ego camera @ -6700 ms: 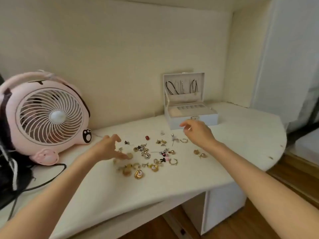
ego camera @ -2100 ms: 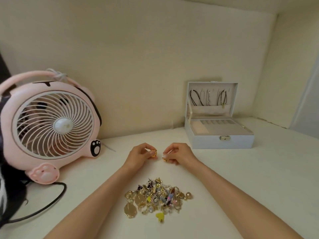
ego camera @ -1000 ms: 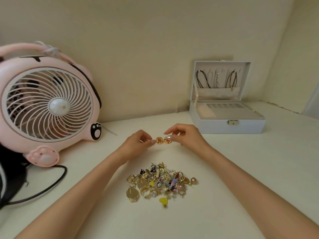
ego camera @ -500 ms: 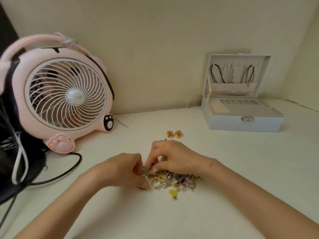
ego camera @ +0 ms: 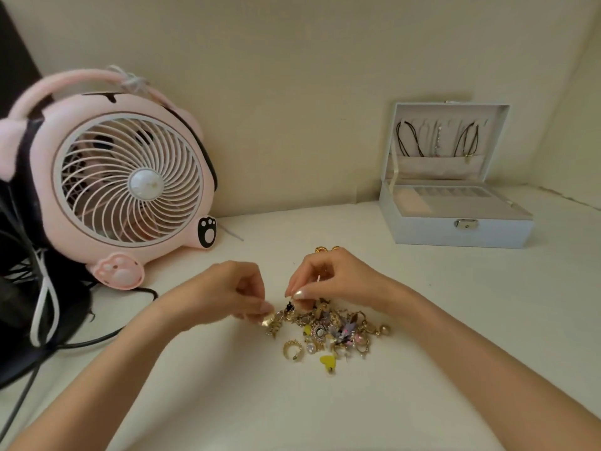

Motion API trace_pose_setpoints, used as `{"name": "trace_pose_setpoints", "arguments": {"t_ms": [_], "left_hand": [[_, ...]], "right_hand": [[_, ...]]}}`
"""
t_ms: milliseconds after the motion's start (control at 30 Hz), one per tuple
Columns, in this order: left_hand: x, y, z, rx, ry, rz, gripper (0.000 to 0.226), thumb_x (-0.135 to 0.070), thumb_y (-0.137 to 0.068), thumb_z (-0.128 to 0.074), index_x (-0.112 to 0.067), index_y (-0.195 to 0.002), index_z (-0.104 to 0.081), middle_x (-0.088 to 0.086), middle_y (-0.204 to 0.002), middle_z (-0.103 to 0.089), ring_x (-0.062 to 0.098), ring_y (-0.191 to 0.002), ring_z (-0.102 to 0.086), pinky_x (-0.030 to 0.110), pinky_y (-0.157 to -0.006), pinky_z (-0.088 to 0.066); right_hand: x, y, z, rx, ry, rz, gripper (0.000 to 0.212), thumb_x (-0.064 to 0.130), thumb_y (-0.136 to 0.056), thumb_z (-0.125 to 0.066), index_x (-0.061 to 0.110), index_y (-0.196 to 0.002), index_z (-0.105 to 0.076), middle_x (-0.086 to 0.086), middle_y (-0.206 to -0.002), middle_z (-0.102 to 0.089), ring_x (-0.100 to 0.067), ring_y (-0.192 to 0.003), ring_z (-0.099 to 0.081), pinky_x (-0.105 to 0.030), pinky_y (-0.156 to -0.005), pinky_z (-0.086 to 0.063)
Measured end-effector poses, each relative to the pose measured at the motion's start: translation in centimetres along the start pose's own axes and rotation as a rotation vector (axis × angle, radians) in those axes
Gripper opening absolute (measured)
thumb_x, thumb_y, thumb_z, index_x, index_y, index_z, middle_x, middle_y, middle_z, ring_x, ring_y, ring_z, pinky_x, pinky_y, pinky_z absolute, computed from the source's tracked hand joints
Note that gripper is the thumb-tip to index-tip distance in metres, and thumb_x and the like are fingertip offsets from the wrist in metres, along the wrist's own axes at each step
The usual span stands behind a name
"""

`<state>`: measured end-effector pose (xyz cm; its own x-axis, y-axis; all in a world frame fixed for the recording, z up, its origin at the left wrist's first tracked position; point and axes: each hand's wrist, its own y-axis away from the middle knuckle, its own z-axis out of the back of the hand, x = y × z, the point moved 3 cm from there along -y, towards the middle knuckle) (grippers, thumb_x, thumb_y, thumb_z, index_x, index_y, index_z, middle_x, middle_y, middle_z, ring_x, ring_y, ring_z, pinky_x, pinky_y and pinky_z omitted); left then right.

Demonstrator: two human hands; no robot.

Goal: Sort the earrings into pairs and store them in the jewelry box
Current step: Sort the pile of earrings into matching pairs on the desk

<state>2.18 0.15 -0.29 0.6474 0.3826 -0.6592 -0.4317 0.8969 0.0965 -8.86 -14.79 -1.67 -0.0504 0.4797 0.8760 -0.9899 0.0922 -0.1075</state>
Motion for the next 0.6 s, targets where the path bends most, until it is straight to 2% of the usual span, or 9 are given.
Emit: {"name": "trace_pose_setpoints", "arguments": {"t_ms": [67,167,267,333,400,467,533,600], "left_hand": [[-0.9,-1.2,0.3,-0.036,0.121,-0.044,0.011,-0.008,-0.081,-0.069,-0.009,-0.078,-0.059,0.004,-0.070,-0.072,0.006,-0.061,-0.063,0.015,-0.055,-0.046],[-2.2,-3.6,-0.3,-0.066,0.268,-0.079,0.005,-0.002,-0.083,-0.064,-0.004,-0.085,-0.061,0.004,-0.075,-0.072,0.006,-0.061,-0.061,0.017,-0.055,-0.042],[-2.9,-6.3,-1.1,-0.096,0.369,-0.062,0.004,-0.003,-0.085,-0.061,-0.007,-0.085,-0.060,0.007,-0.084,-0.073,0.009,-0.068,-0.060,0.019,-0.061,-0.043],[-3.2,-7.9,-1.6,-0.109,0.445,-0.044,0.003,-0.005,-0.085,-0.062,-0.007,-0.085,-0.060,0.006,-0.079,-0.071,0.009,-0.066,-0.058,0.018,-0.060,-0.045],[-3.6,-9.3,-2.1,-0.119,0.521,-0.046,0.011,-0.012,-0.082,-0.068,-0.006,-0.085,-0.059,0.005,-0.075,-0.069,0.008,-0.063,-0.060,0.014,-0.057,-0.048],[-3.9,-10.6,-2.6,-0.107,0.576,-0.061,0.018,-0.015,-0.080,-0.071,-0.004,-0.086,-0.058,0.008,-0.077,-0.068,0.010,-0.065,-0.063,0.016,-0.062,-0.052],[-4.4,-11.8,-3.2,-0.089,0.561,-0.082,0.021,-0.012,-0.079,-0.072,-0.003,-0.089,-0.056,0.010,-0.079,-0.068,0.019,-0.074,-0.065,0.030,-0.075,-0.054],[-5.1,-13.1,-4.0,-0.087,0.498,-0.113,0.020,-0.010,-0.079,-0.072,-0.003,-0.091,-0.056,0.011,-0.079,-0.069,0.025,-0.074,-0.064,0.036,-0.070,-0.050]], "right_hand": [[-0.1,0.0,0.9,-0.033,-0.152,0.002,0.007,0.001,-0.085,-0.062,0.001,-0.081,-0.057,-0.015,-0.096,-0.072,-0.017,-0.068,-0.063,-0.028,-0.061,-0.050],[-1.2,-0.2,2.6,-0.202,-0.353,-0.104,0.014,-0.005,-0.087,-0.056,0.004,-0.078,-0.050,-0.019,-0.097,-0.071,-0.012,-0.056,-0.056,-0.019,-0.047,-0.043],[-3.1,0.0,4.8,-0.420,-0.546,-0.276,0.012,-0.007,-0.085,-0.056,0.002,-0.077,-0.054,-0.019,-0.084,-0.070,-0.008,-0.050,-0.045,-0.014,-0.039,-0.034],[-4.3,0.6,6.2,-0.529,-0.656,-0.356,0.007,-0.006,-0.084,-0.059,-0.002,-0.079,-0.057,-0.018,-0.078,-0.066,-0.006,-0.048,-0.043,-0.012,-0.037,-0.033],[-5.2,1.2,7.4,-0.611,-0.742,-0.394,0.005,-0.003,-0.083,-0.063,-0.002,-0.083,-0.058,-0.017,-0.077,-0.062,-0.005,-0.045,-0.041,-0.011,-0.037,-0.034],[-5.8,1.6,8.2,-0.658,-0.786,-0.400,0.012,0.006,-0.082,-0.068,0.000,-0.087,-0.060,-0.013,-0.077,-0.060,-0.004,-0.044,-0.041,-0.010,-0.038,-0.036],[-6.2,1.9,8.8,-0.701,-0.733,-0.403,0.024,0.018,-0.080,-0.072,0.000,-0.091,-0.062,-0.010,-0.075,-0.059,-0.004,-0.046,-0.041,-0.010,-0.040,-0.038],[-6.5,2.2,9.4,-0.751,-0.626,-0.407,0.031,0.026,-0.078,-0.073,0.001,-0.091,-0.060,-0.009,-0.072,-0.056,-0.005,-0.047,-0.041,-0.011,-0.040,-0.039]]}}
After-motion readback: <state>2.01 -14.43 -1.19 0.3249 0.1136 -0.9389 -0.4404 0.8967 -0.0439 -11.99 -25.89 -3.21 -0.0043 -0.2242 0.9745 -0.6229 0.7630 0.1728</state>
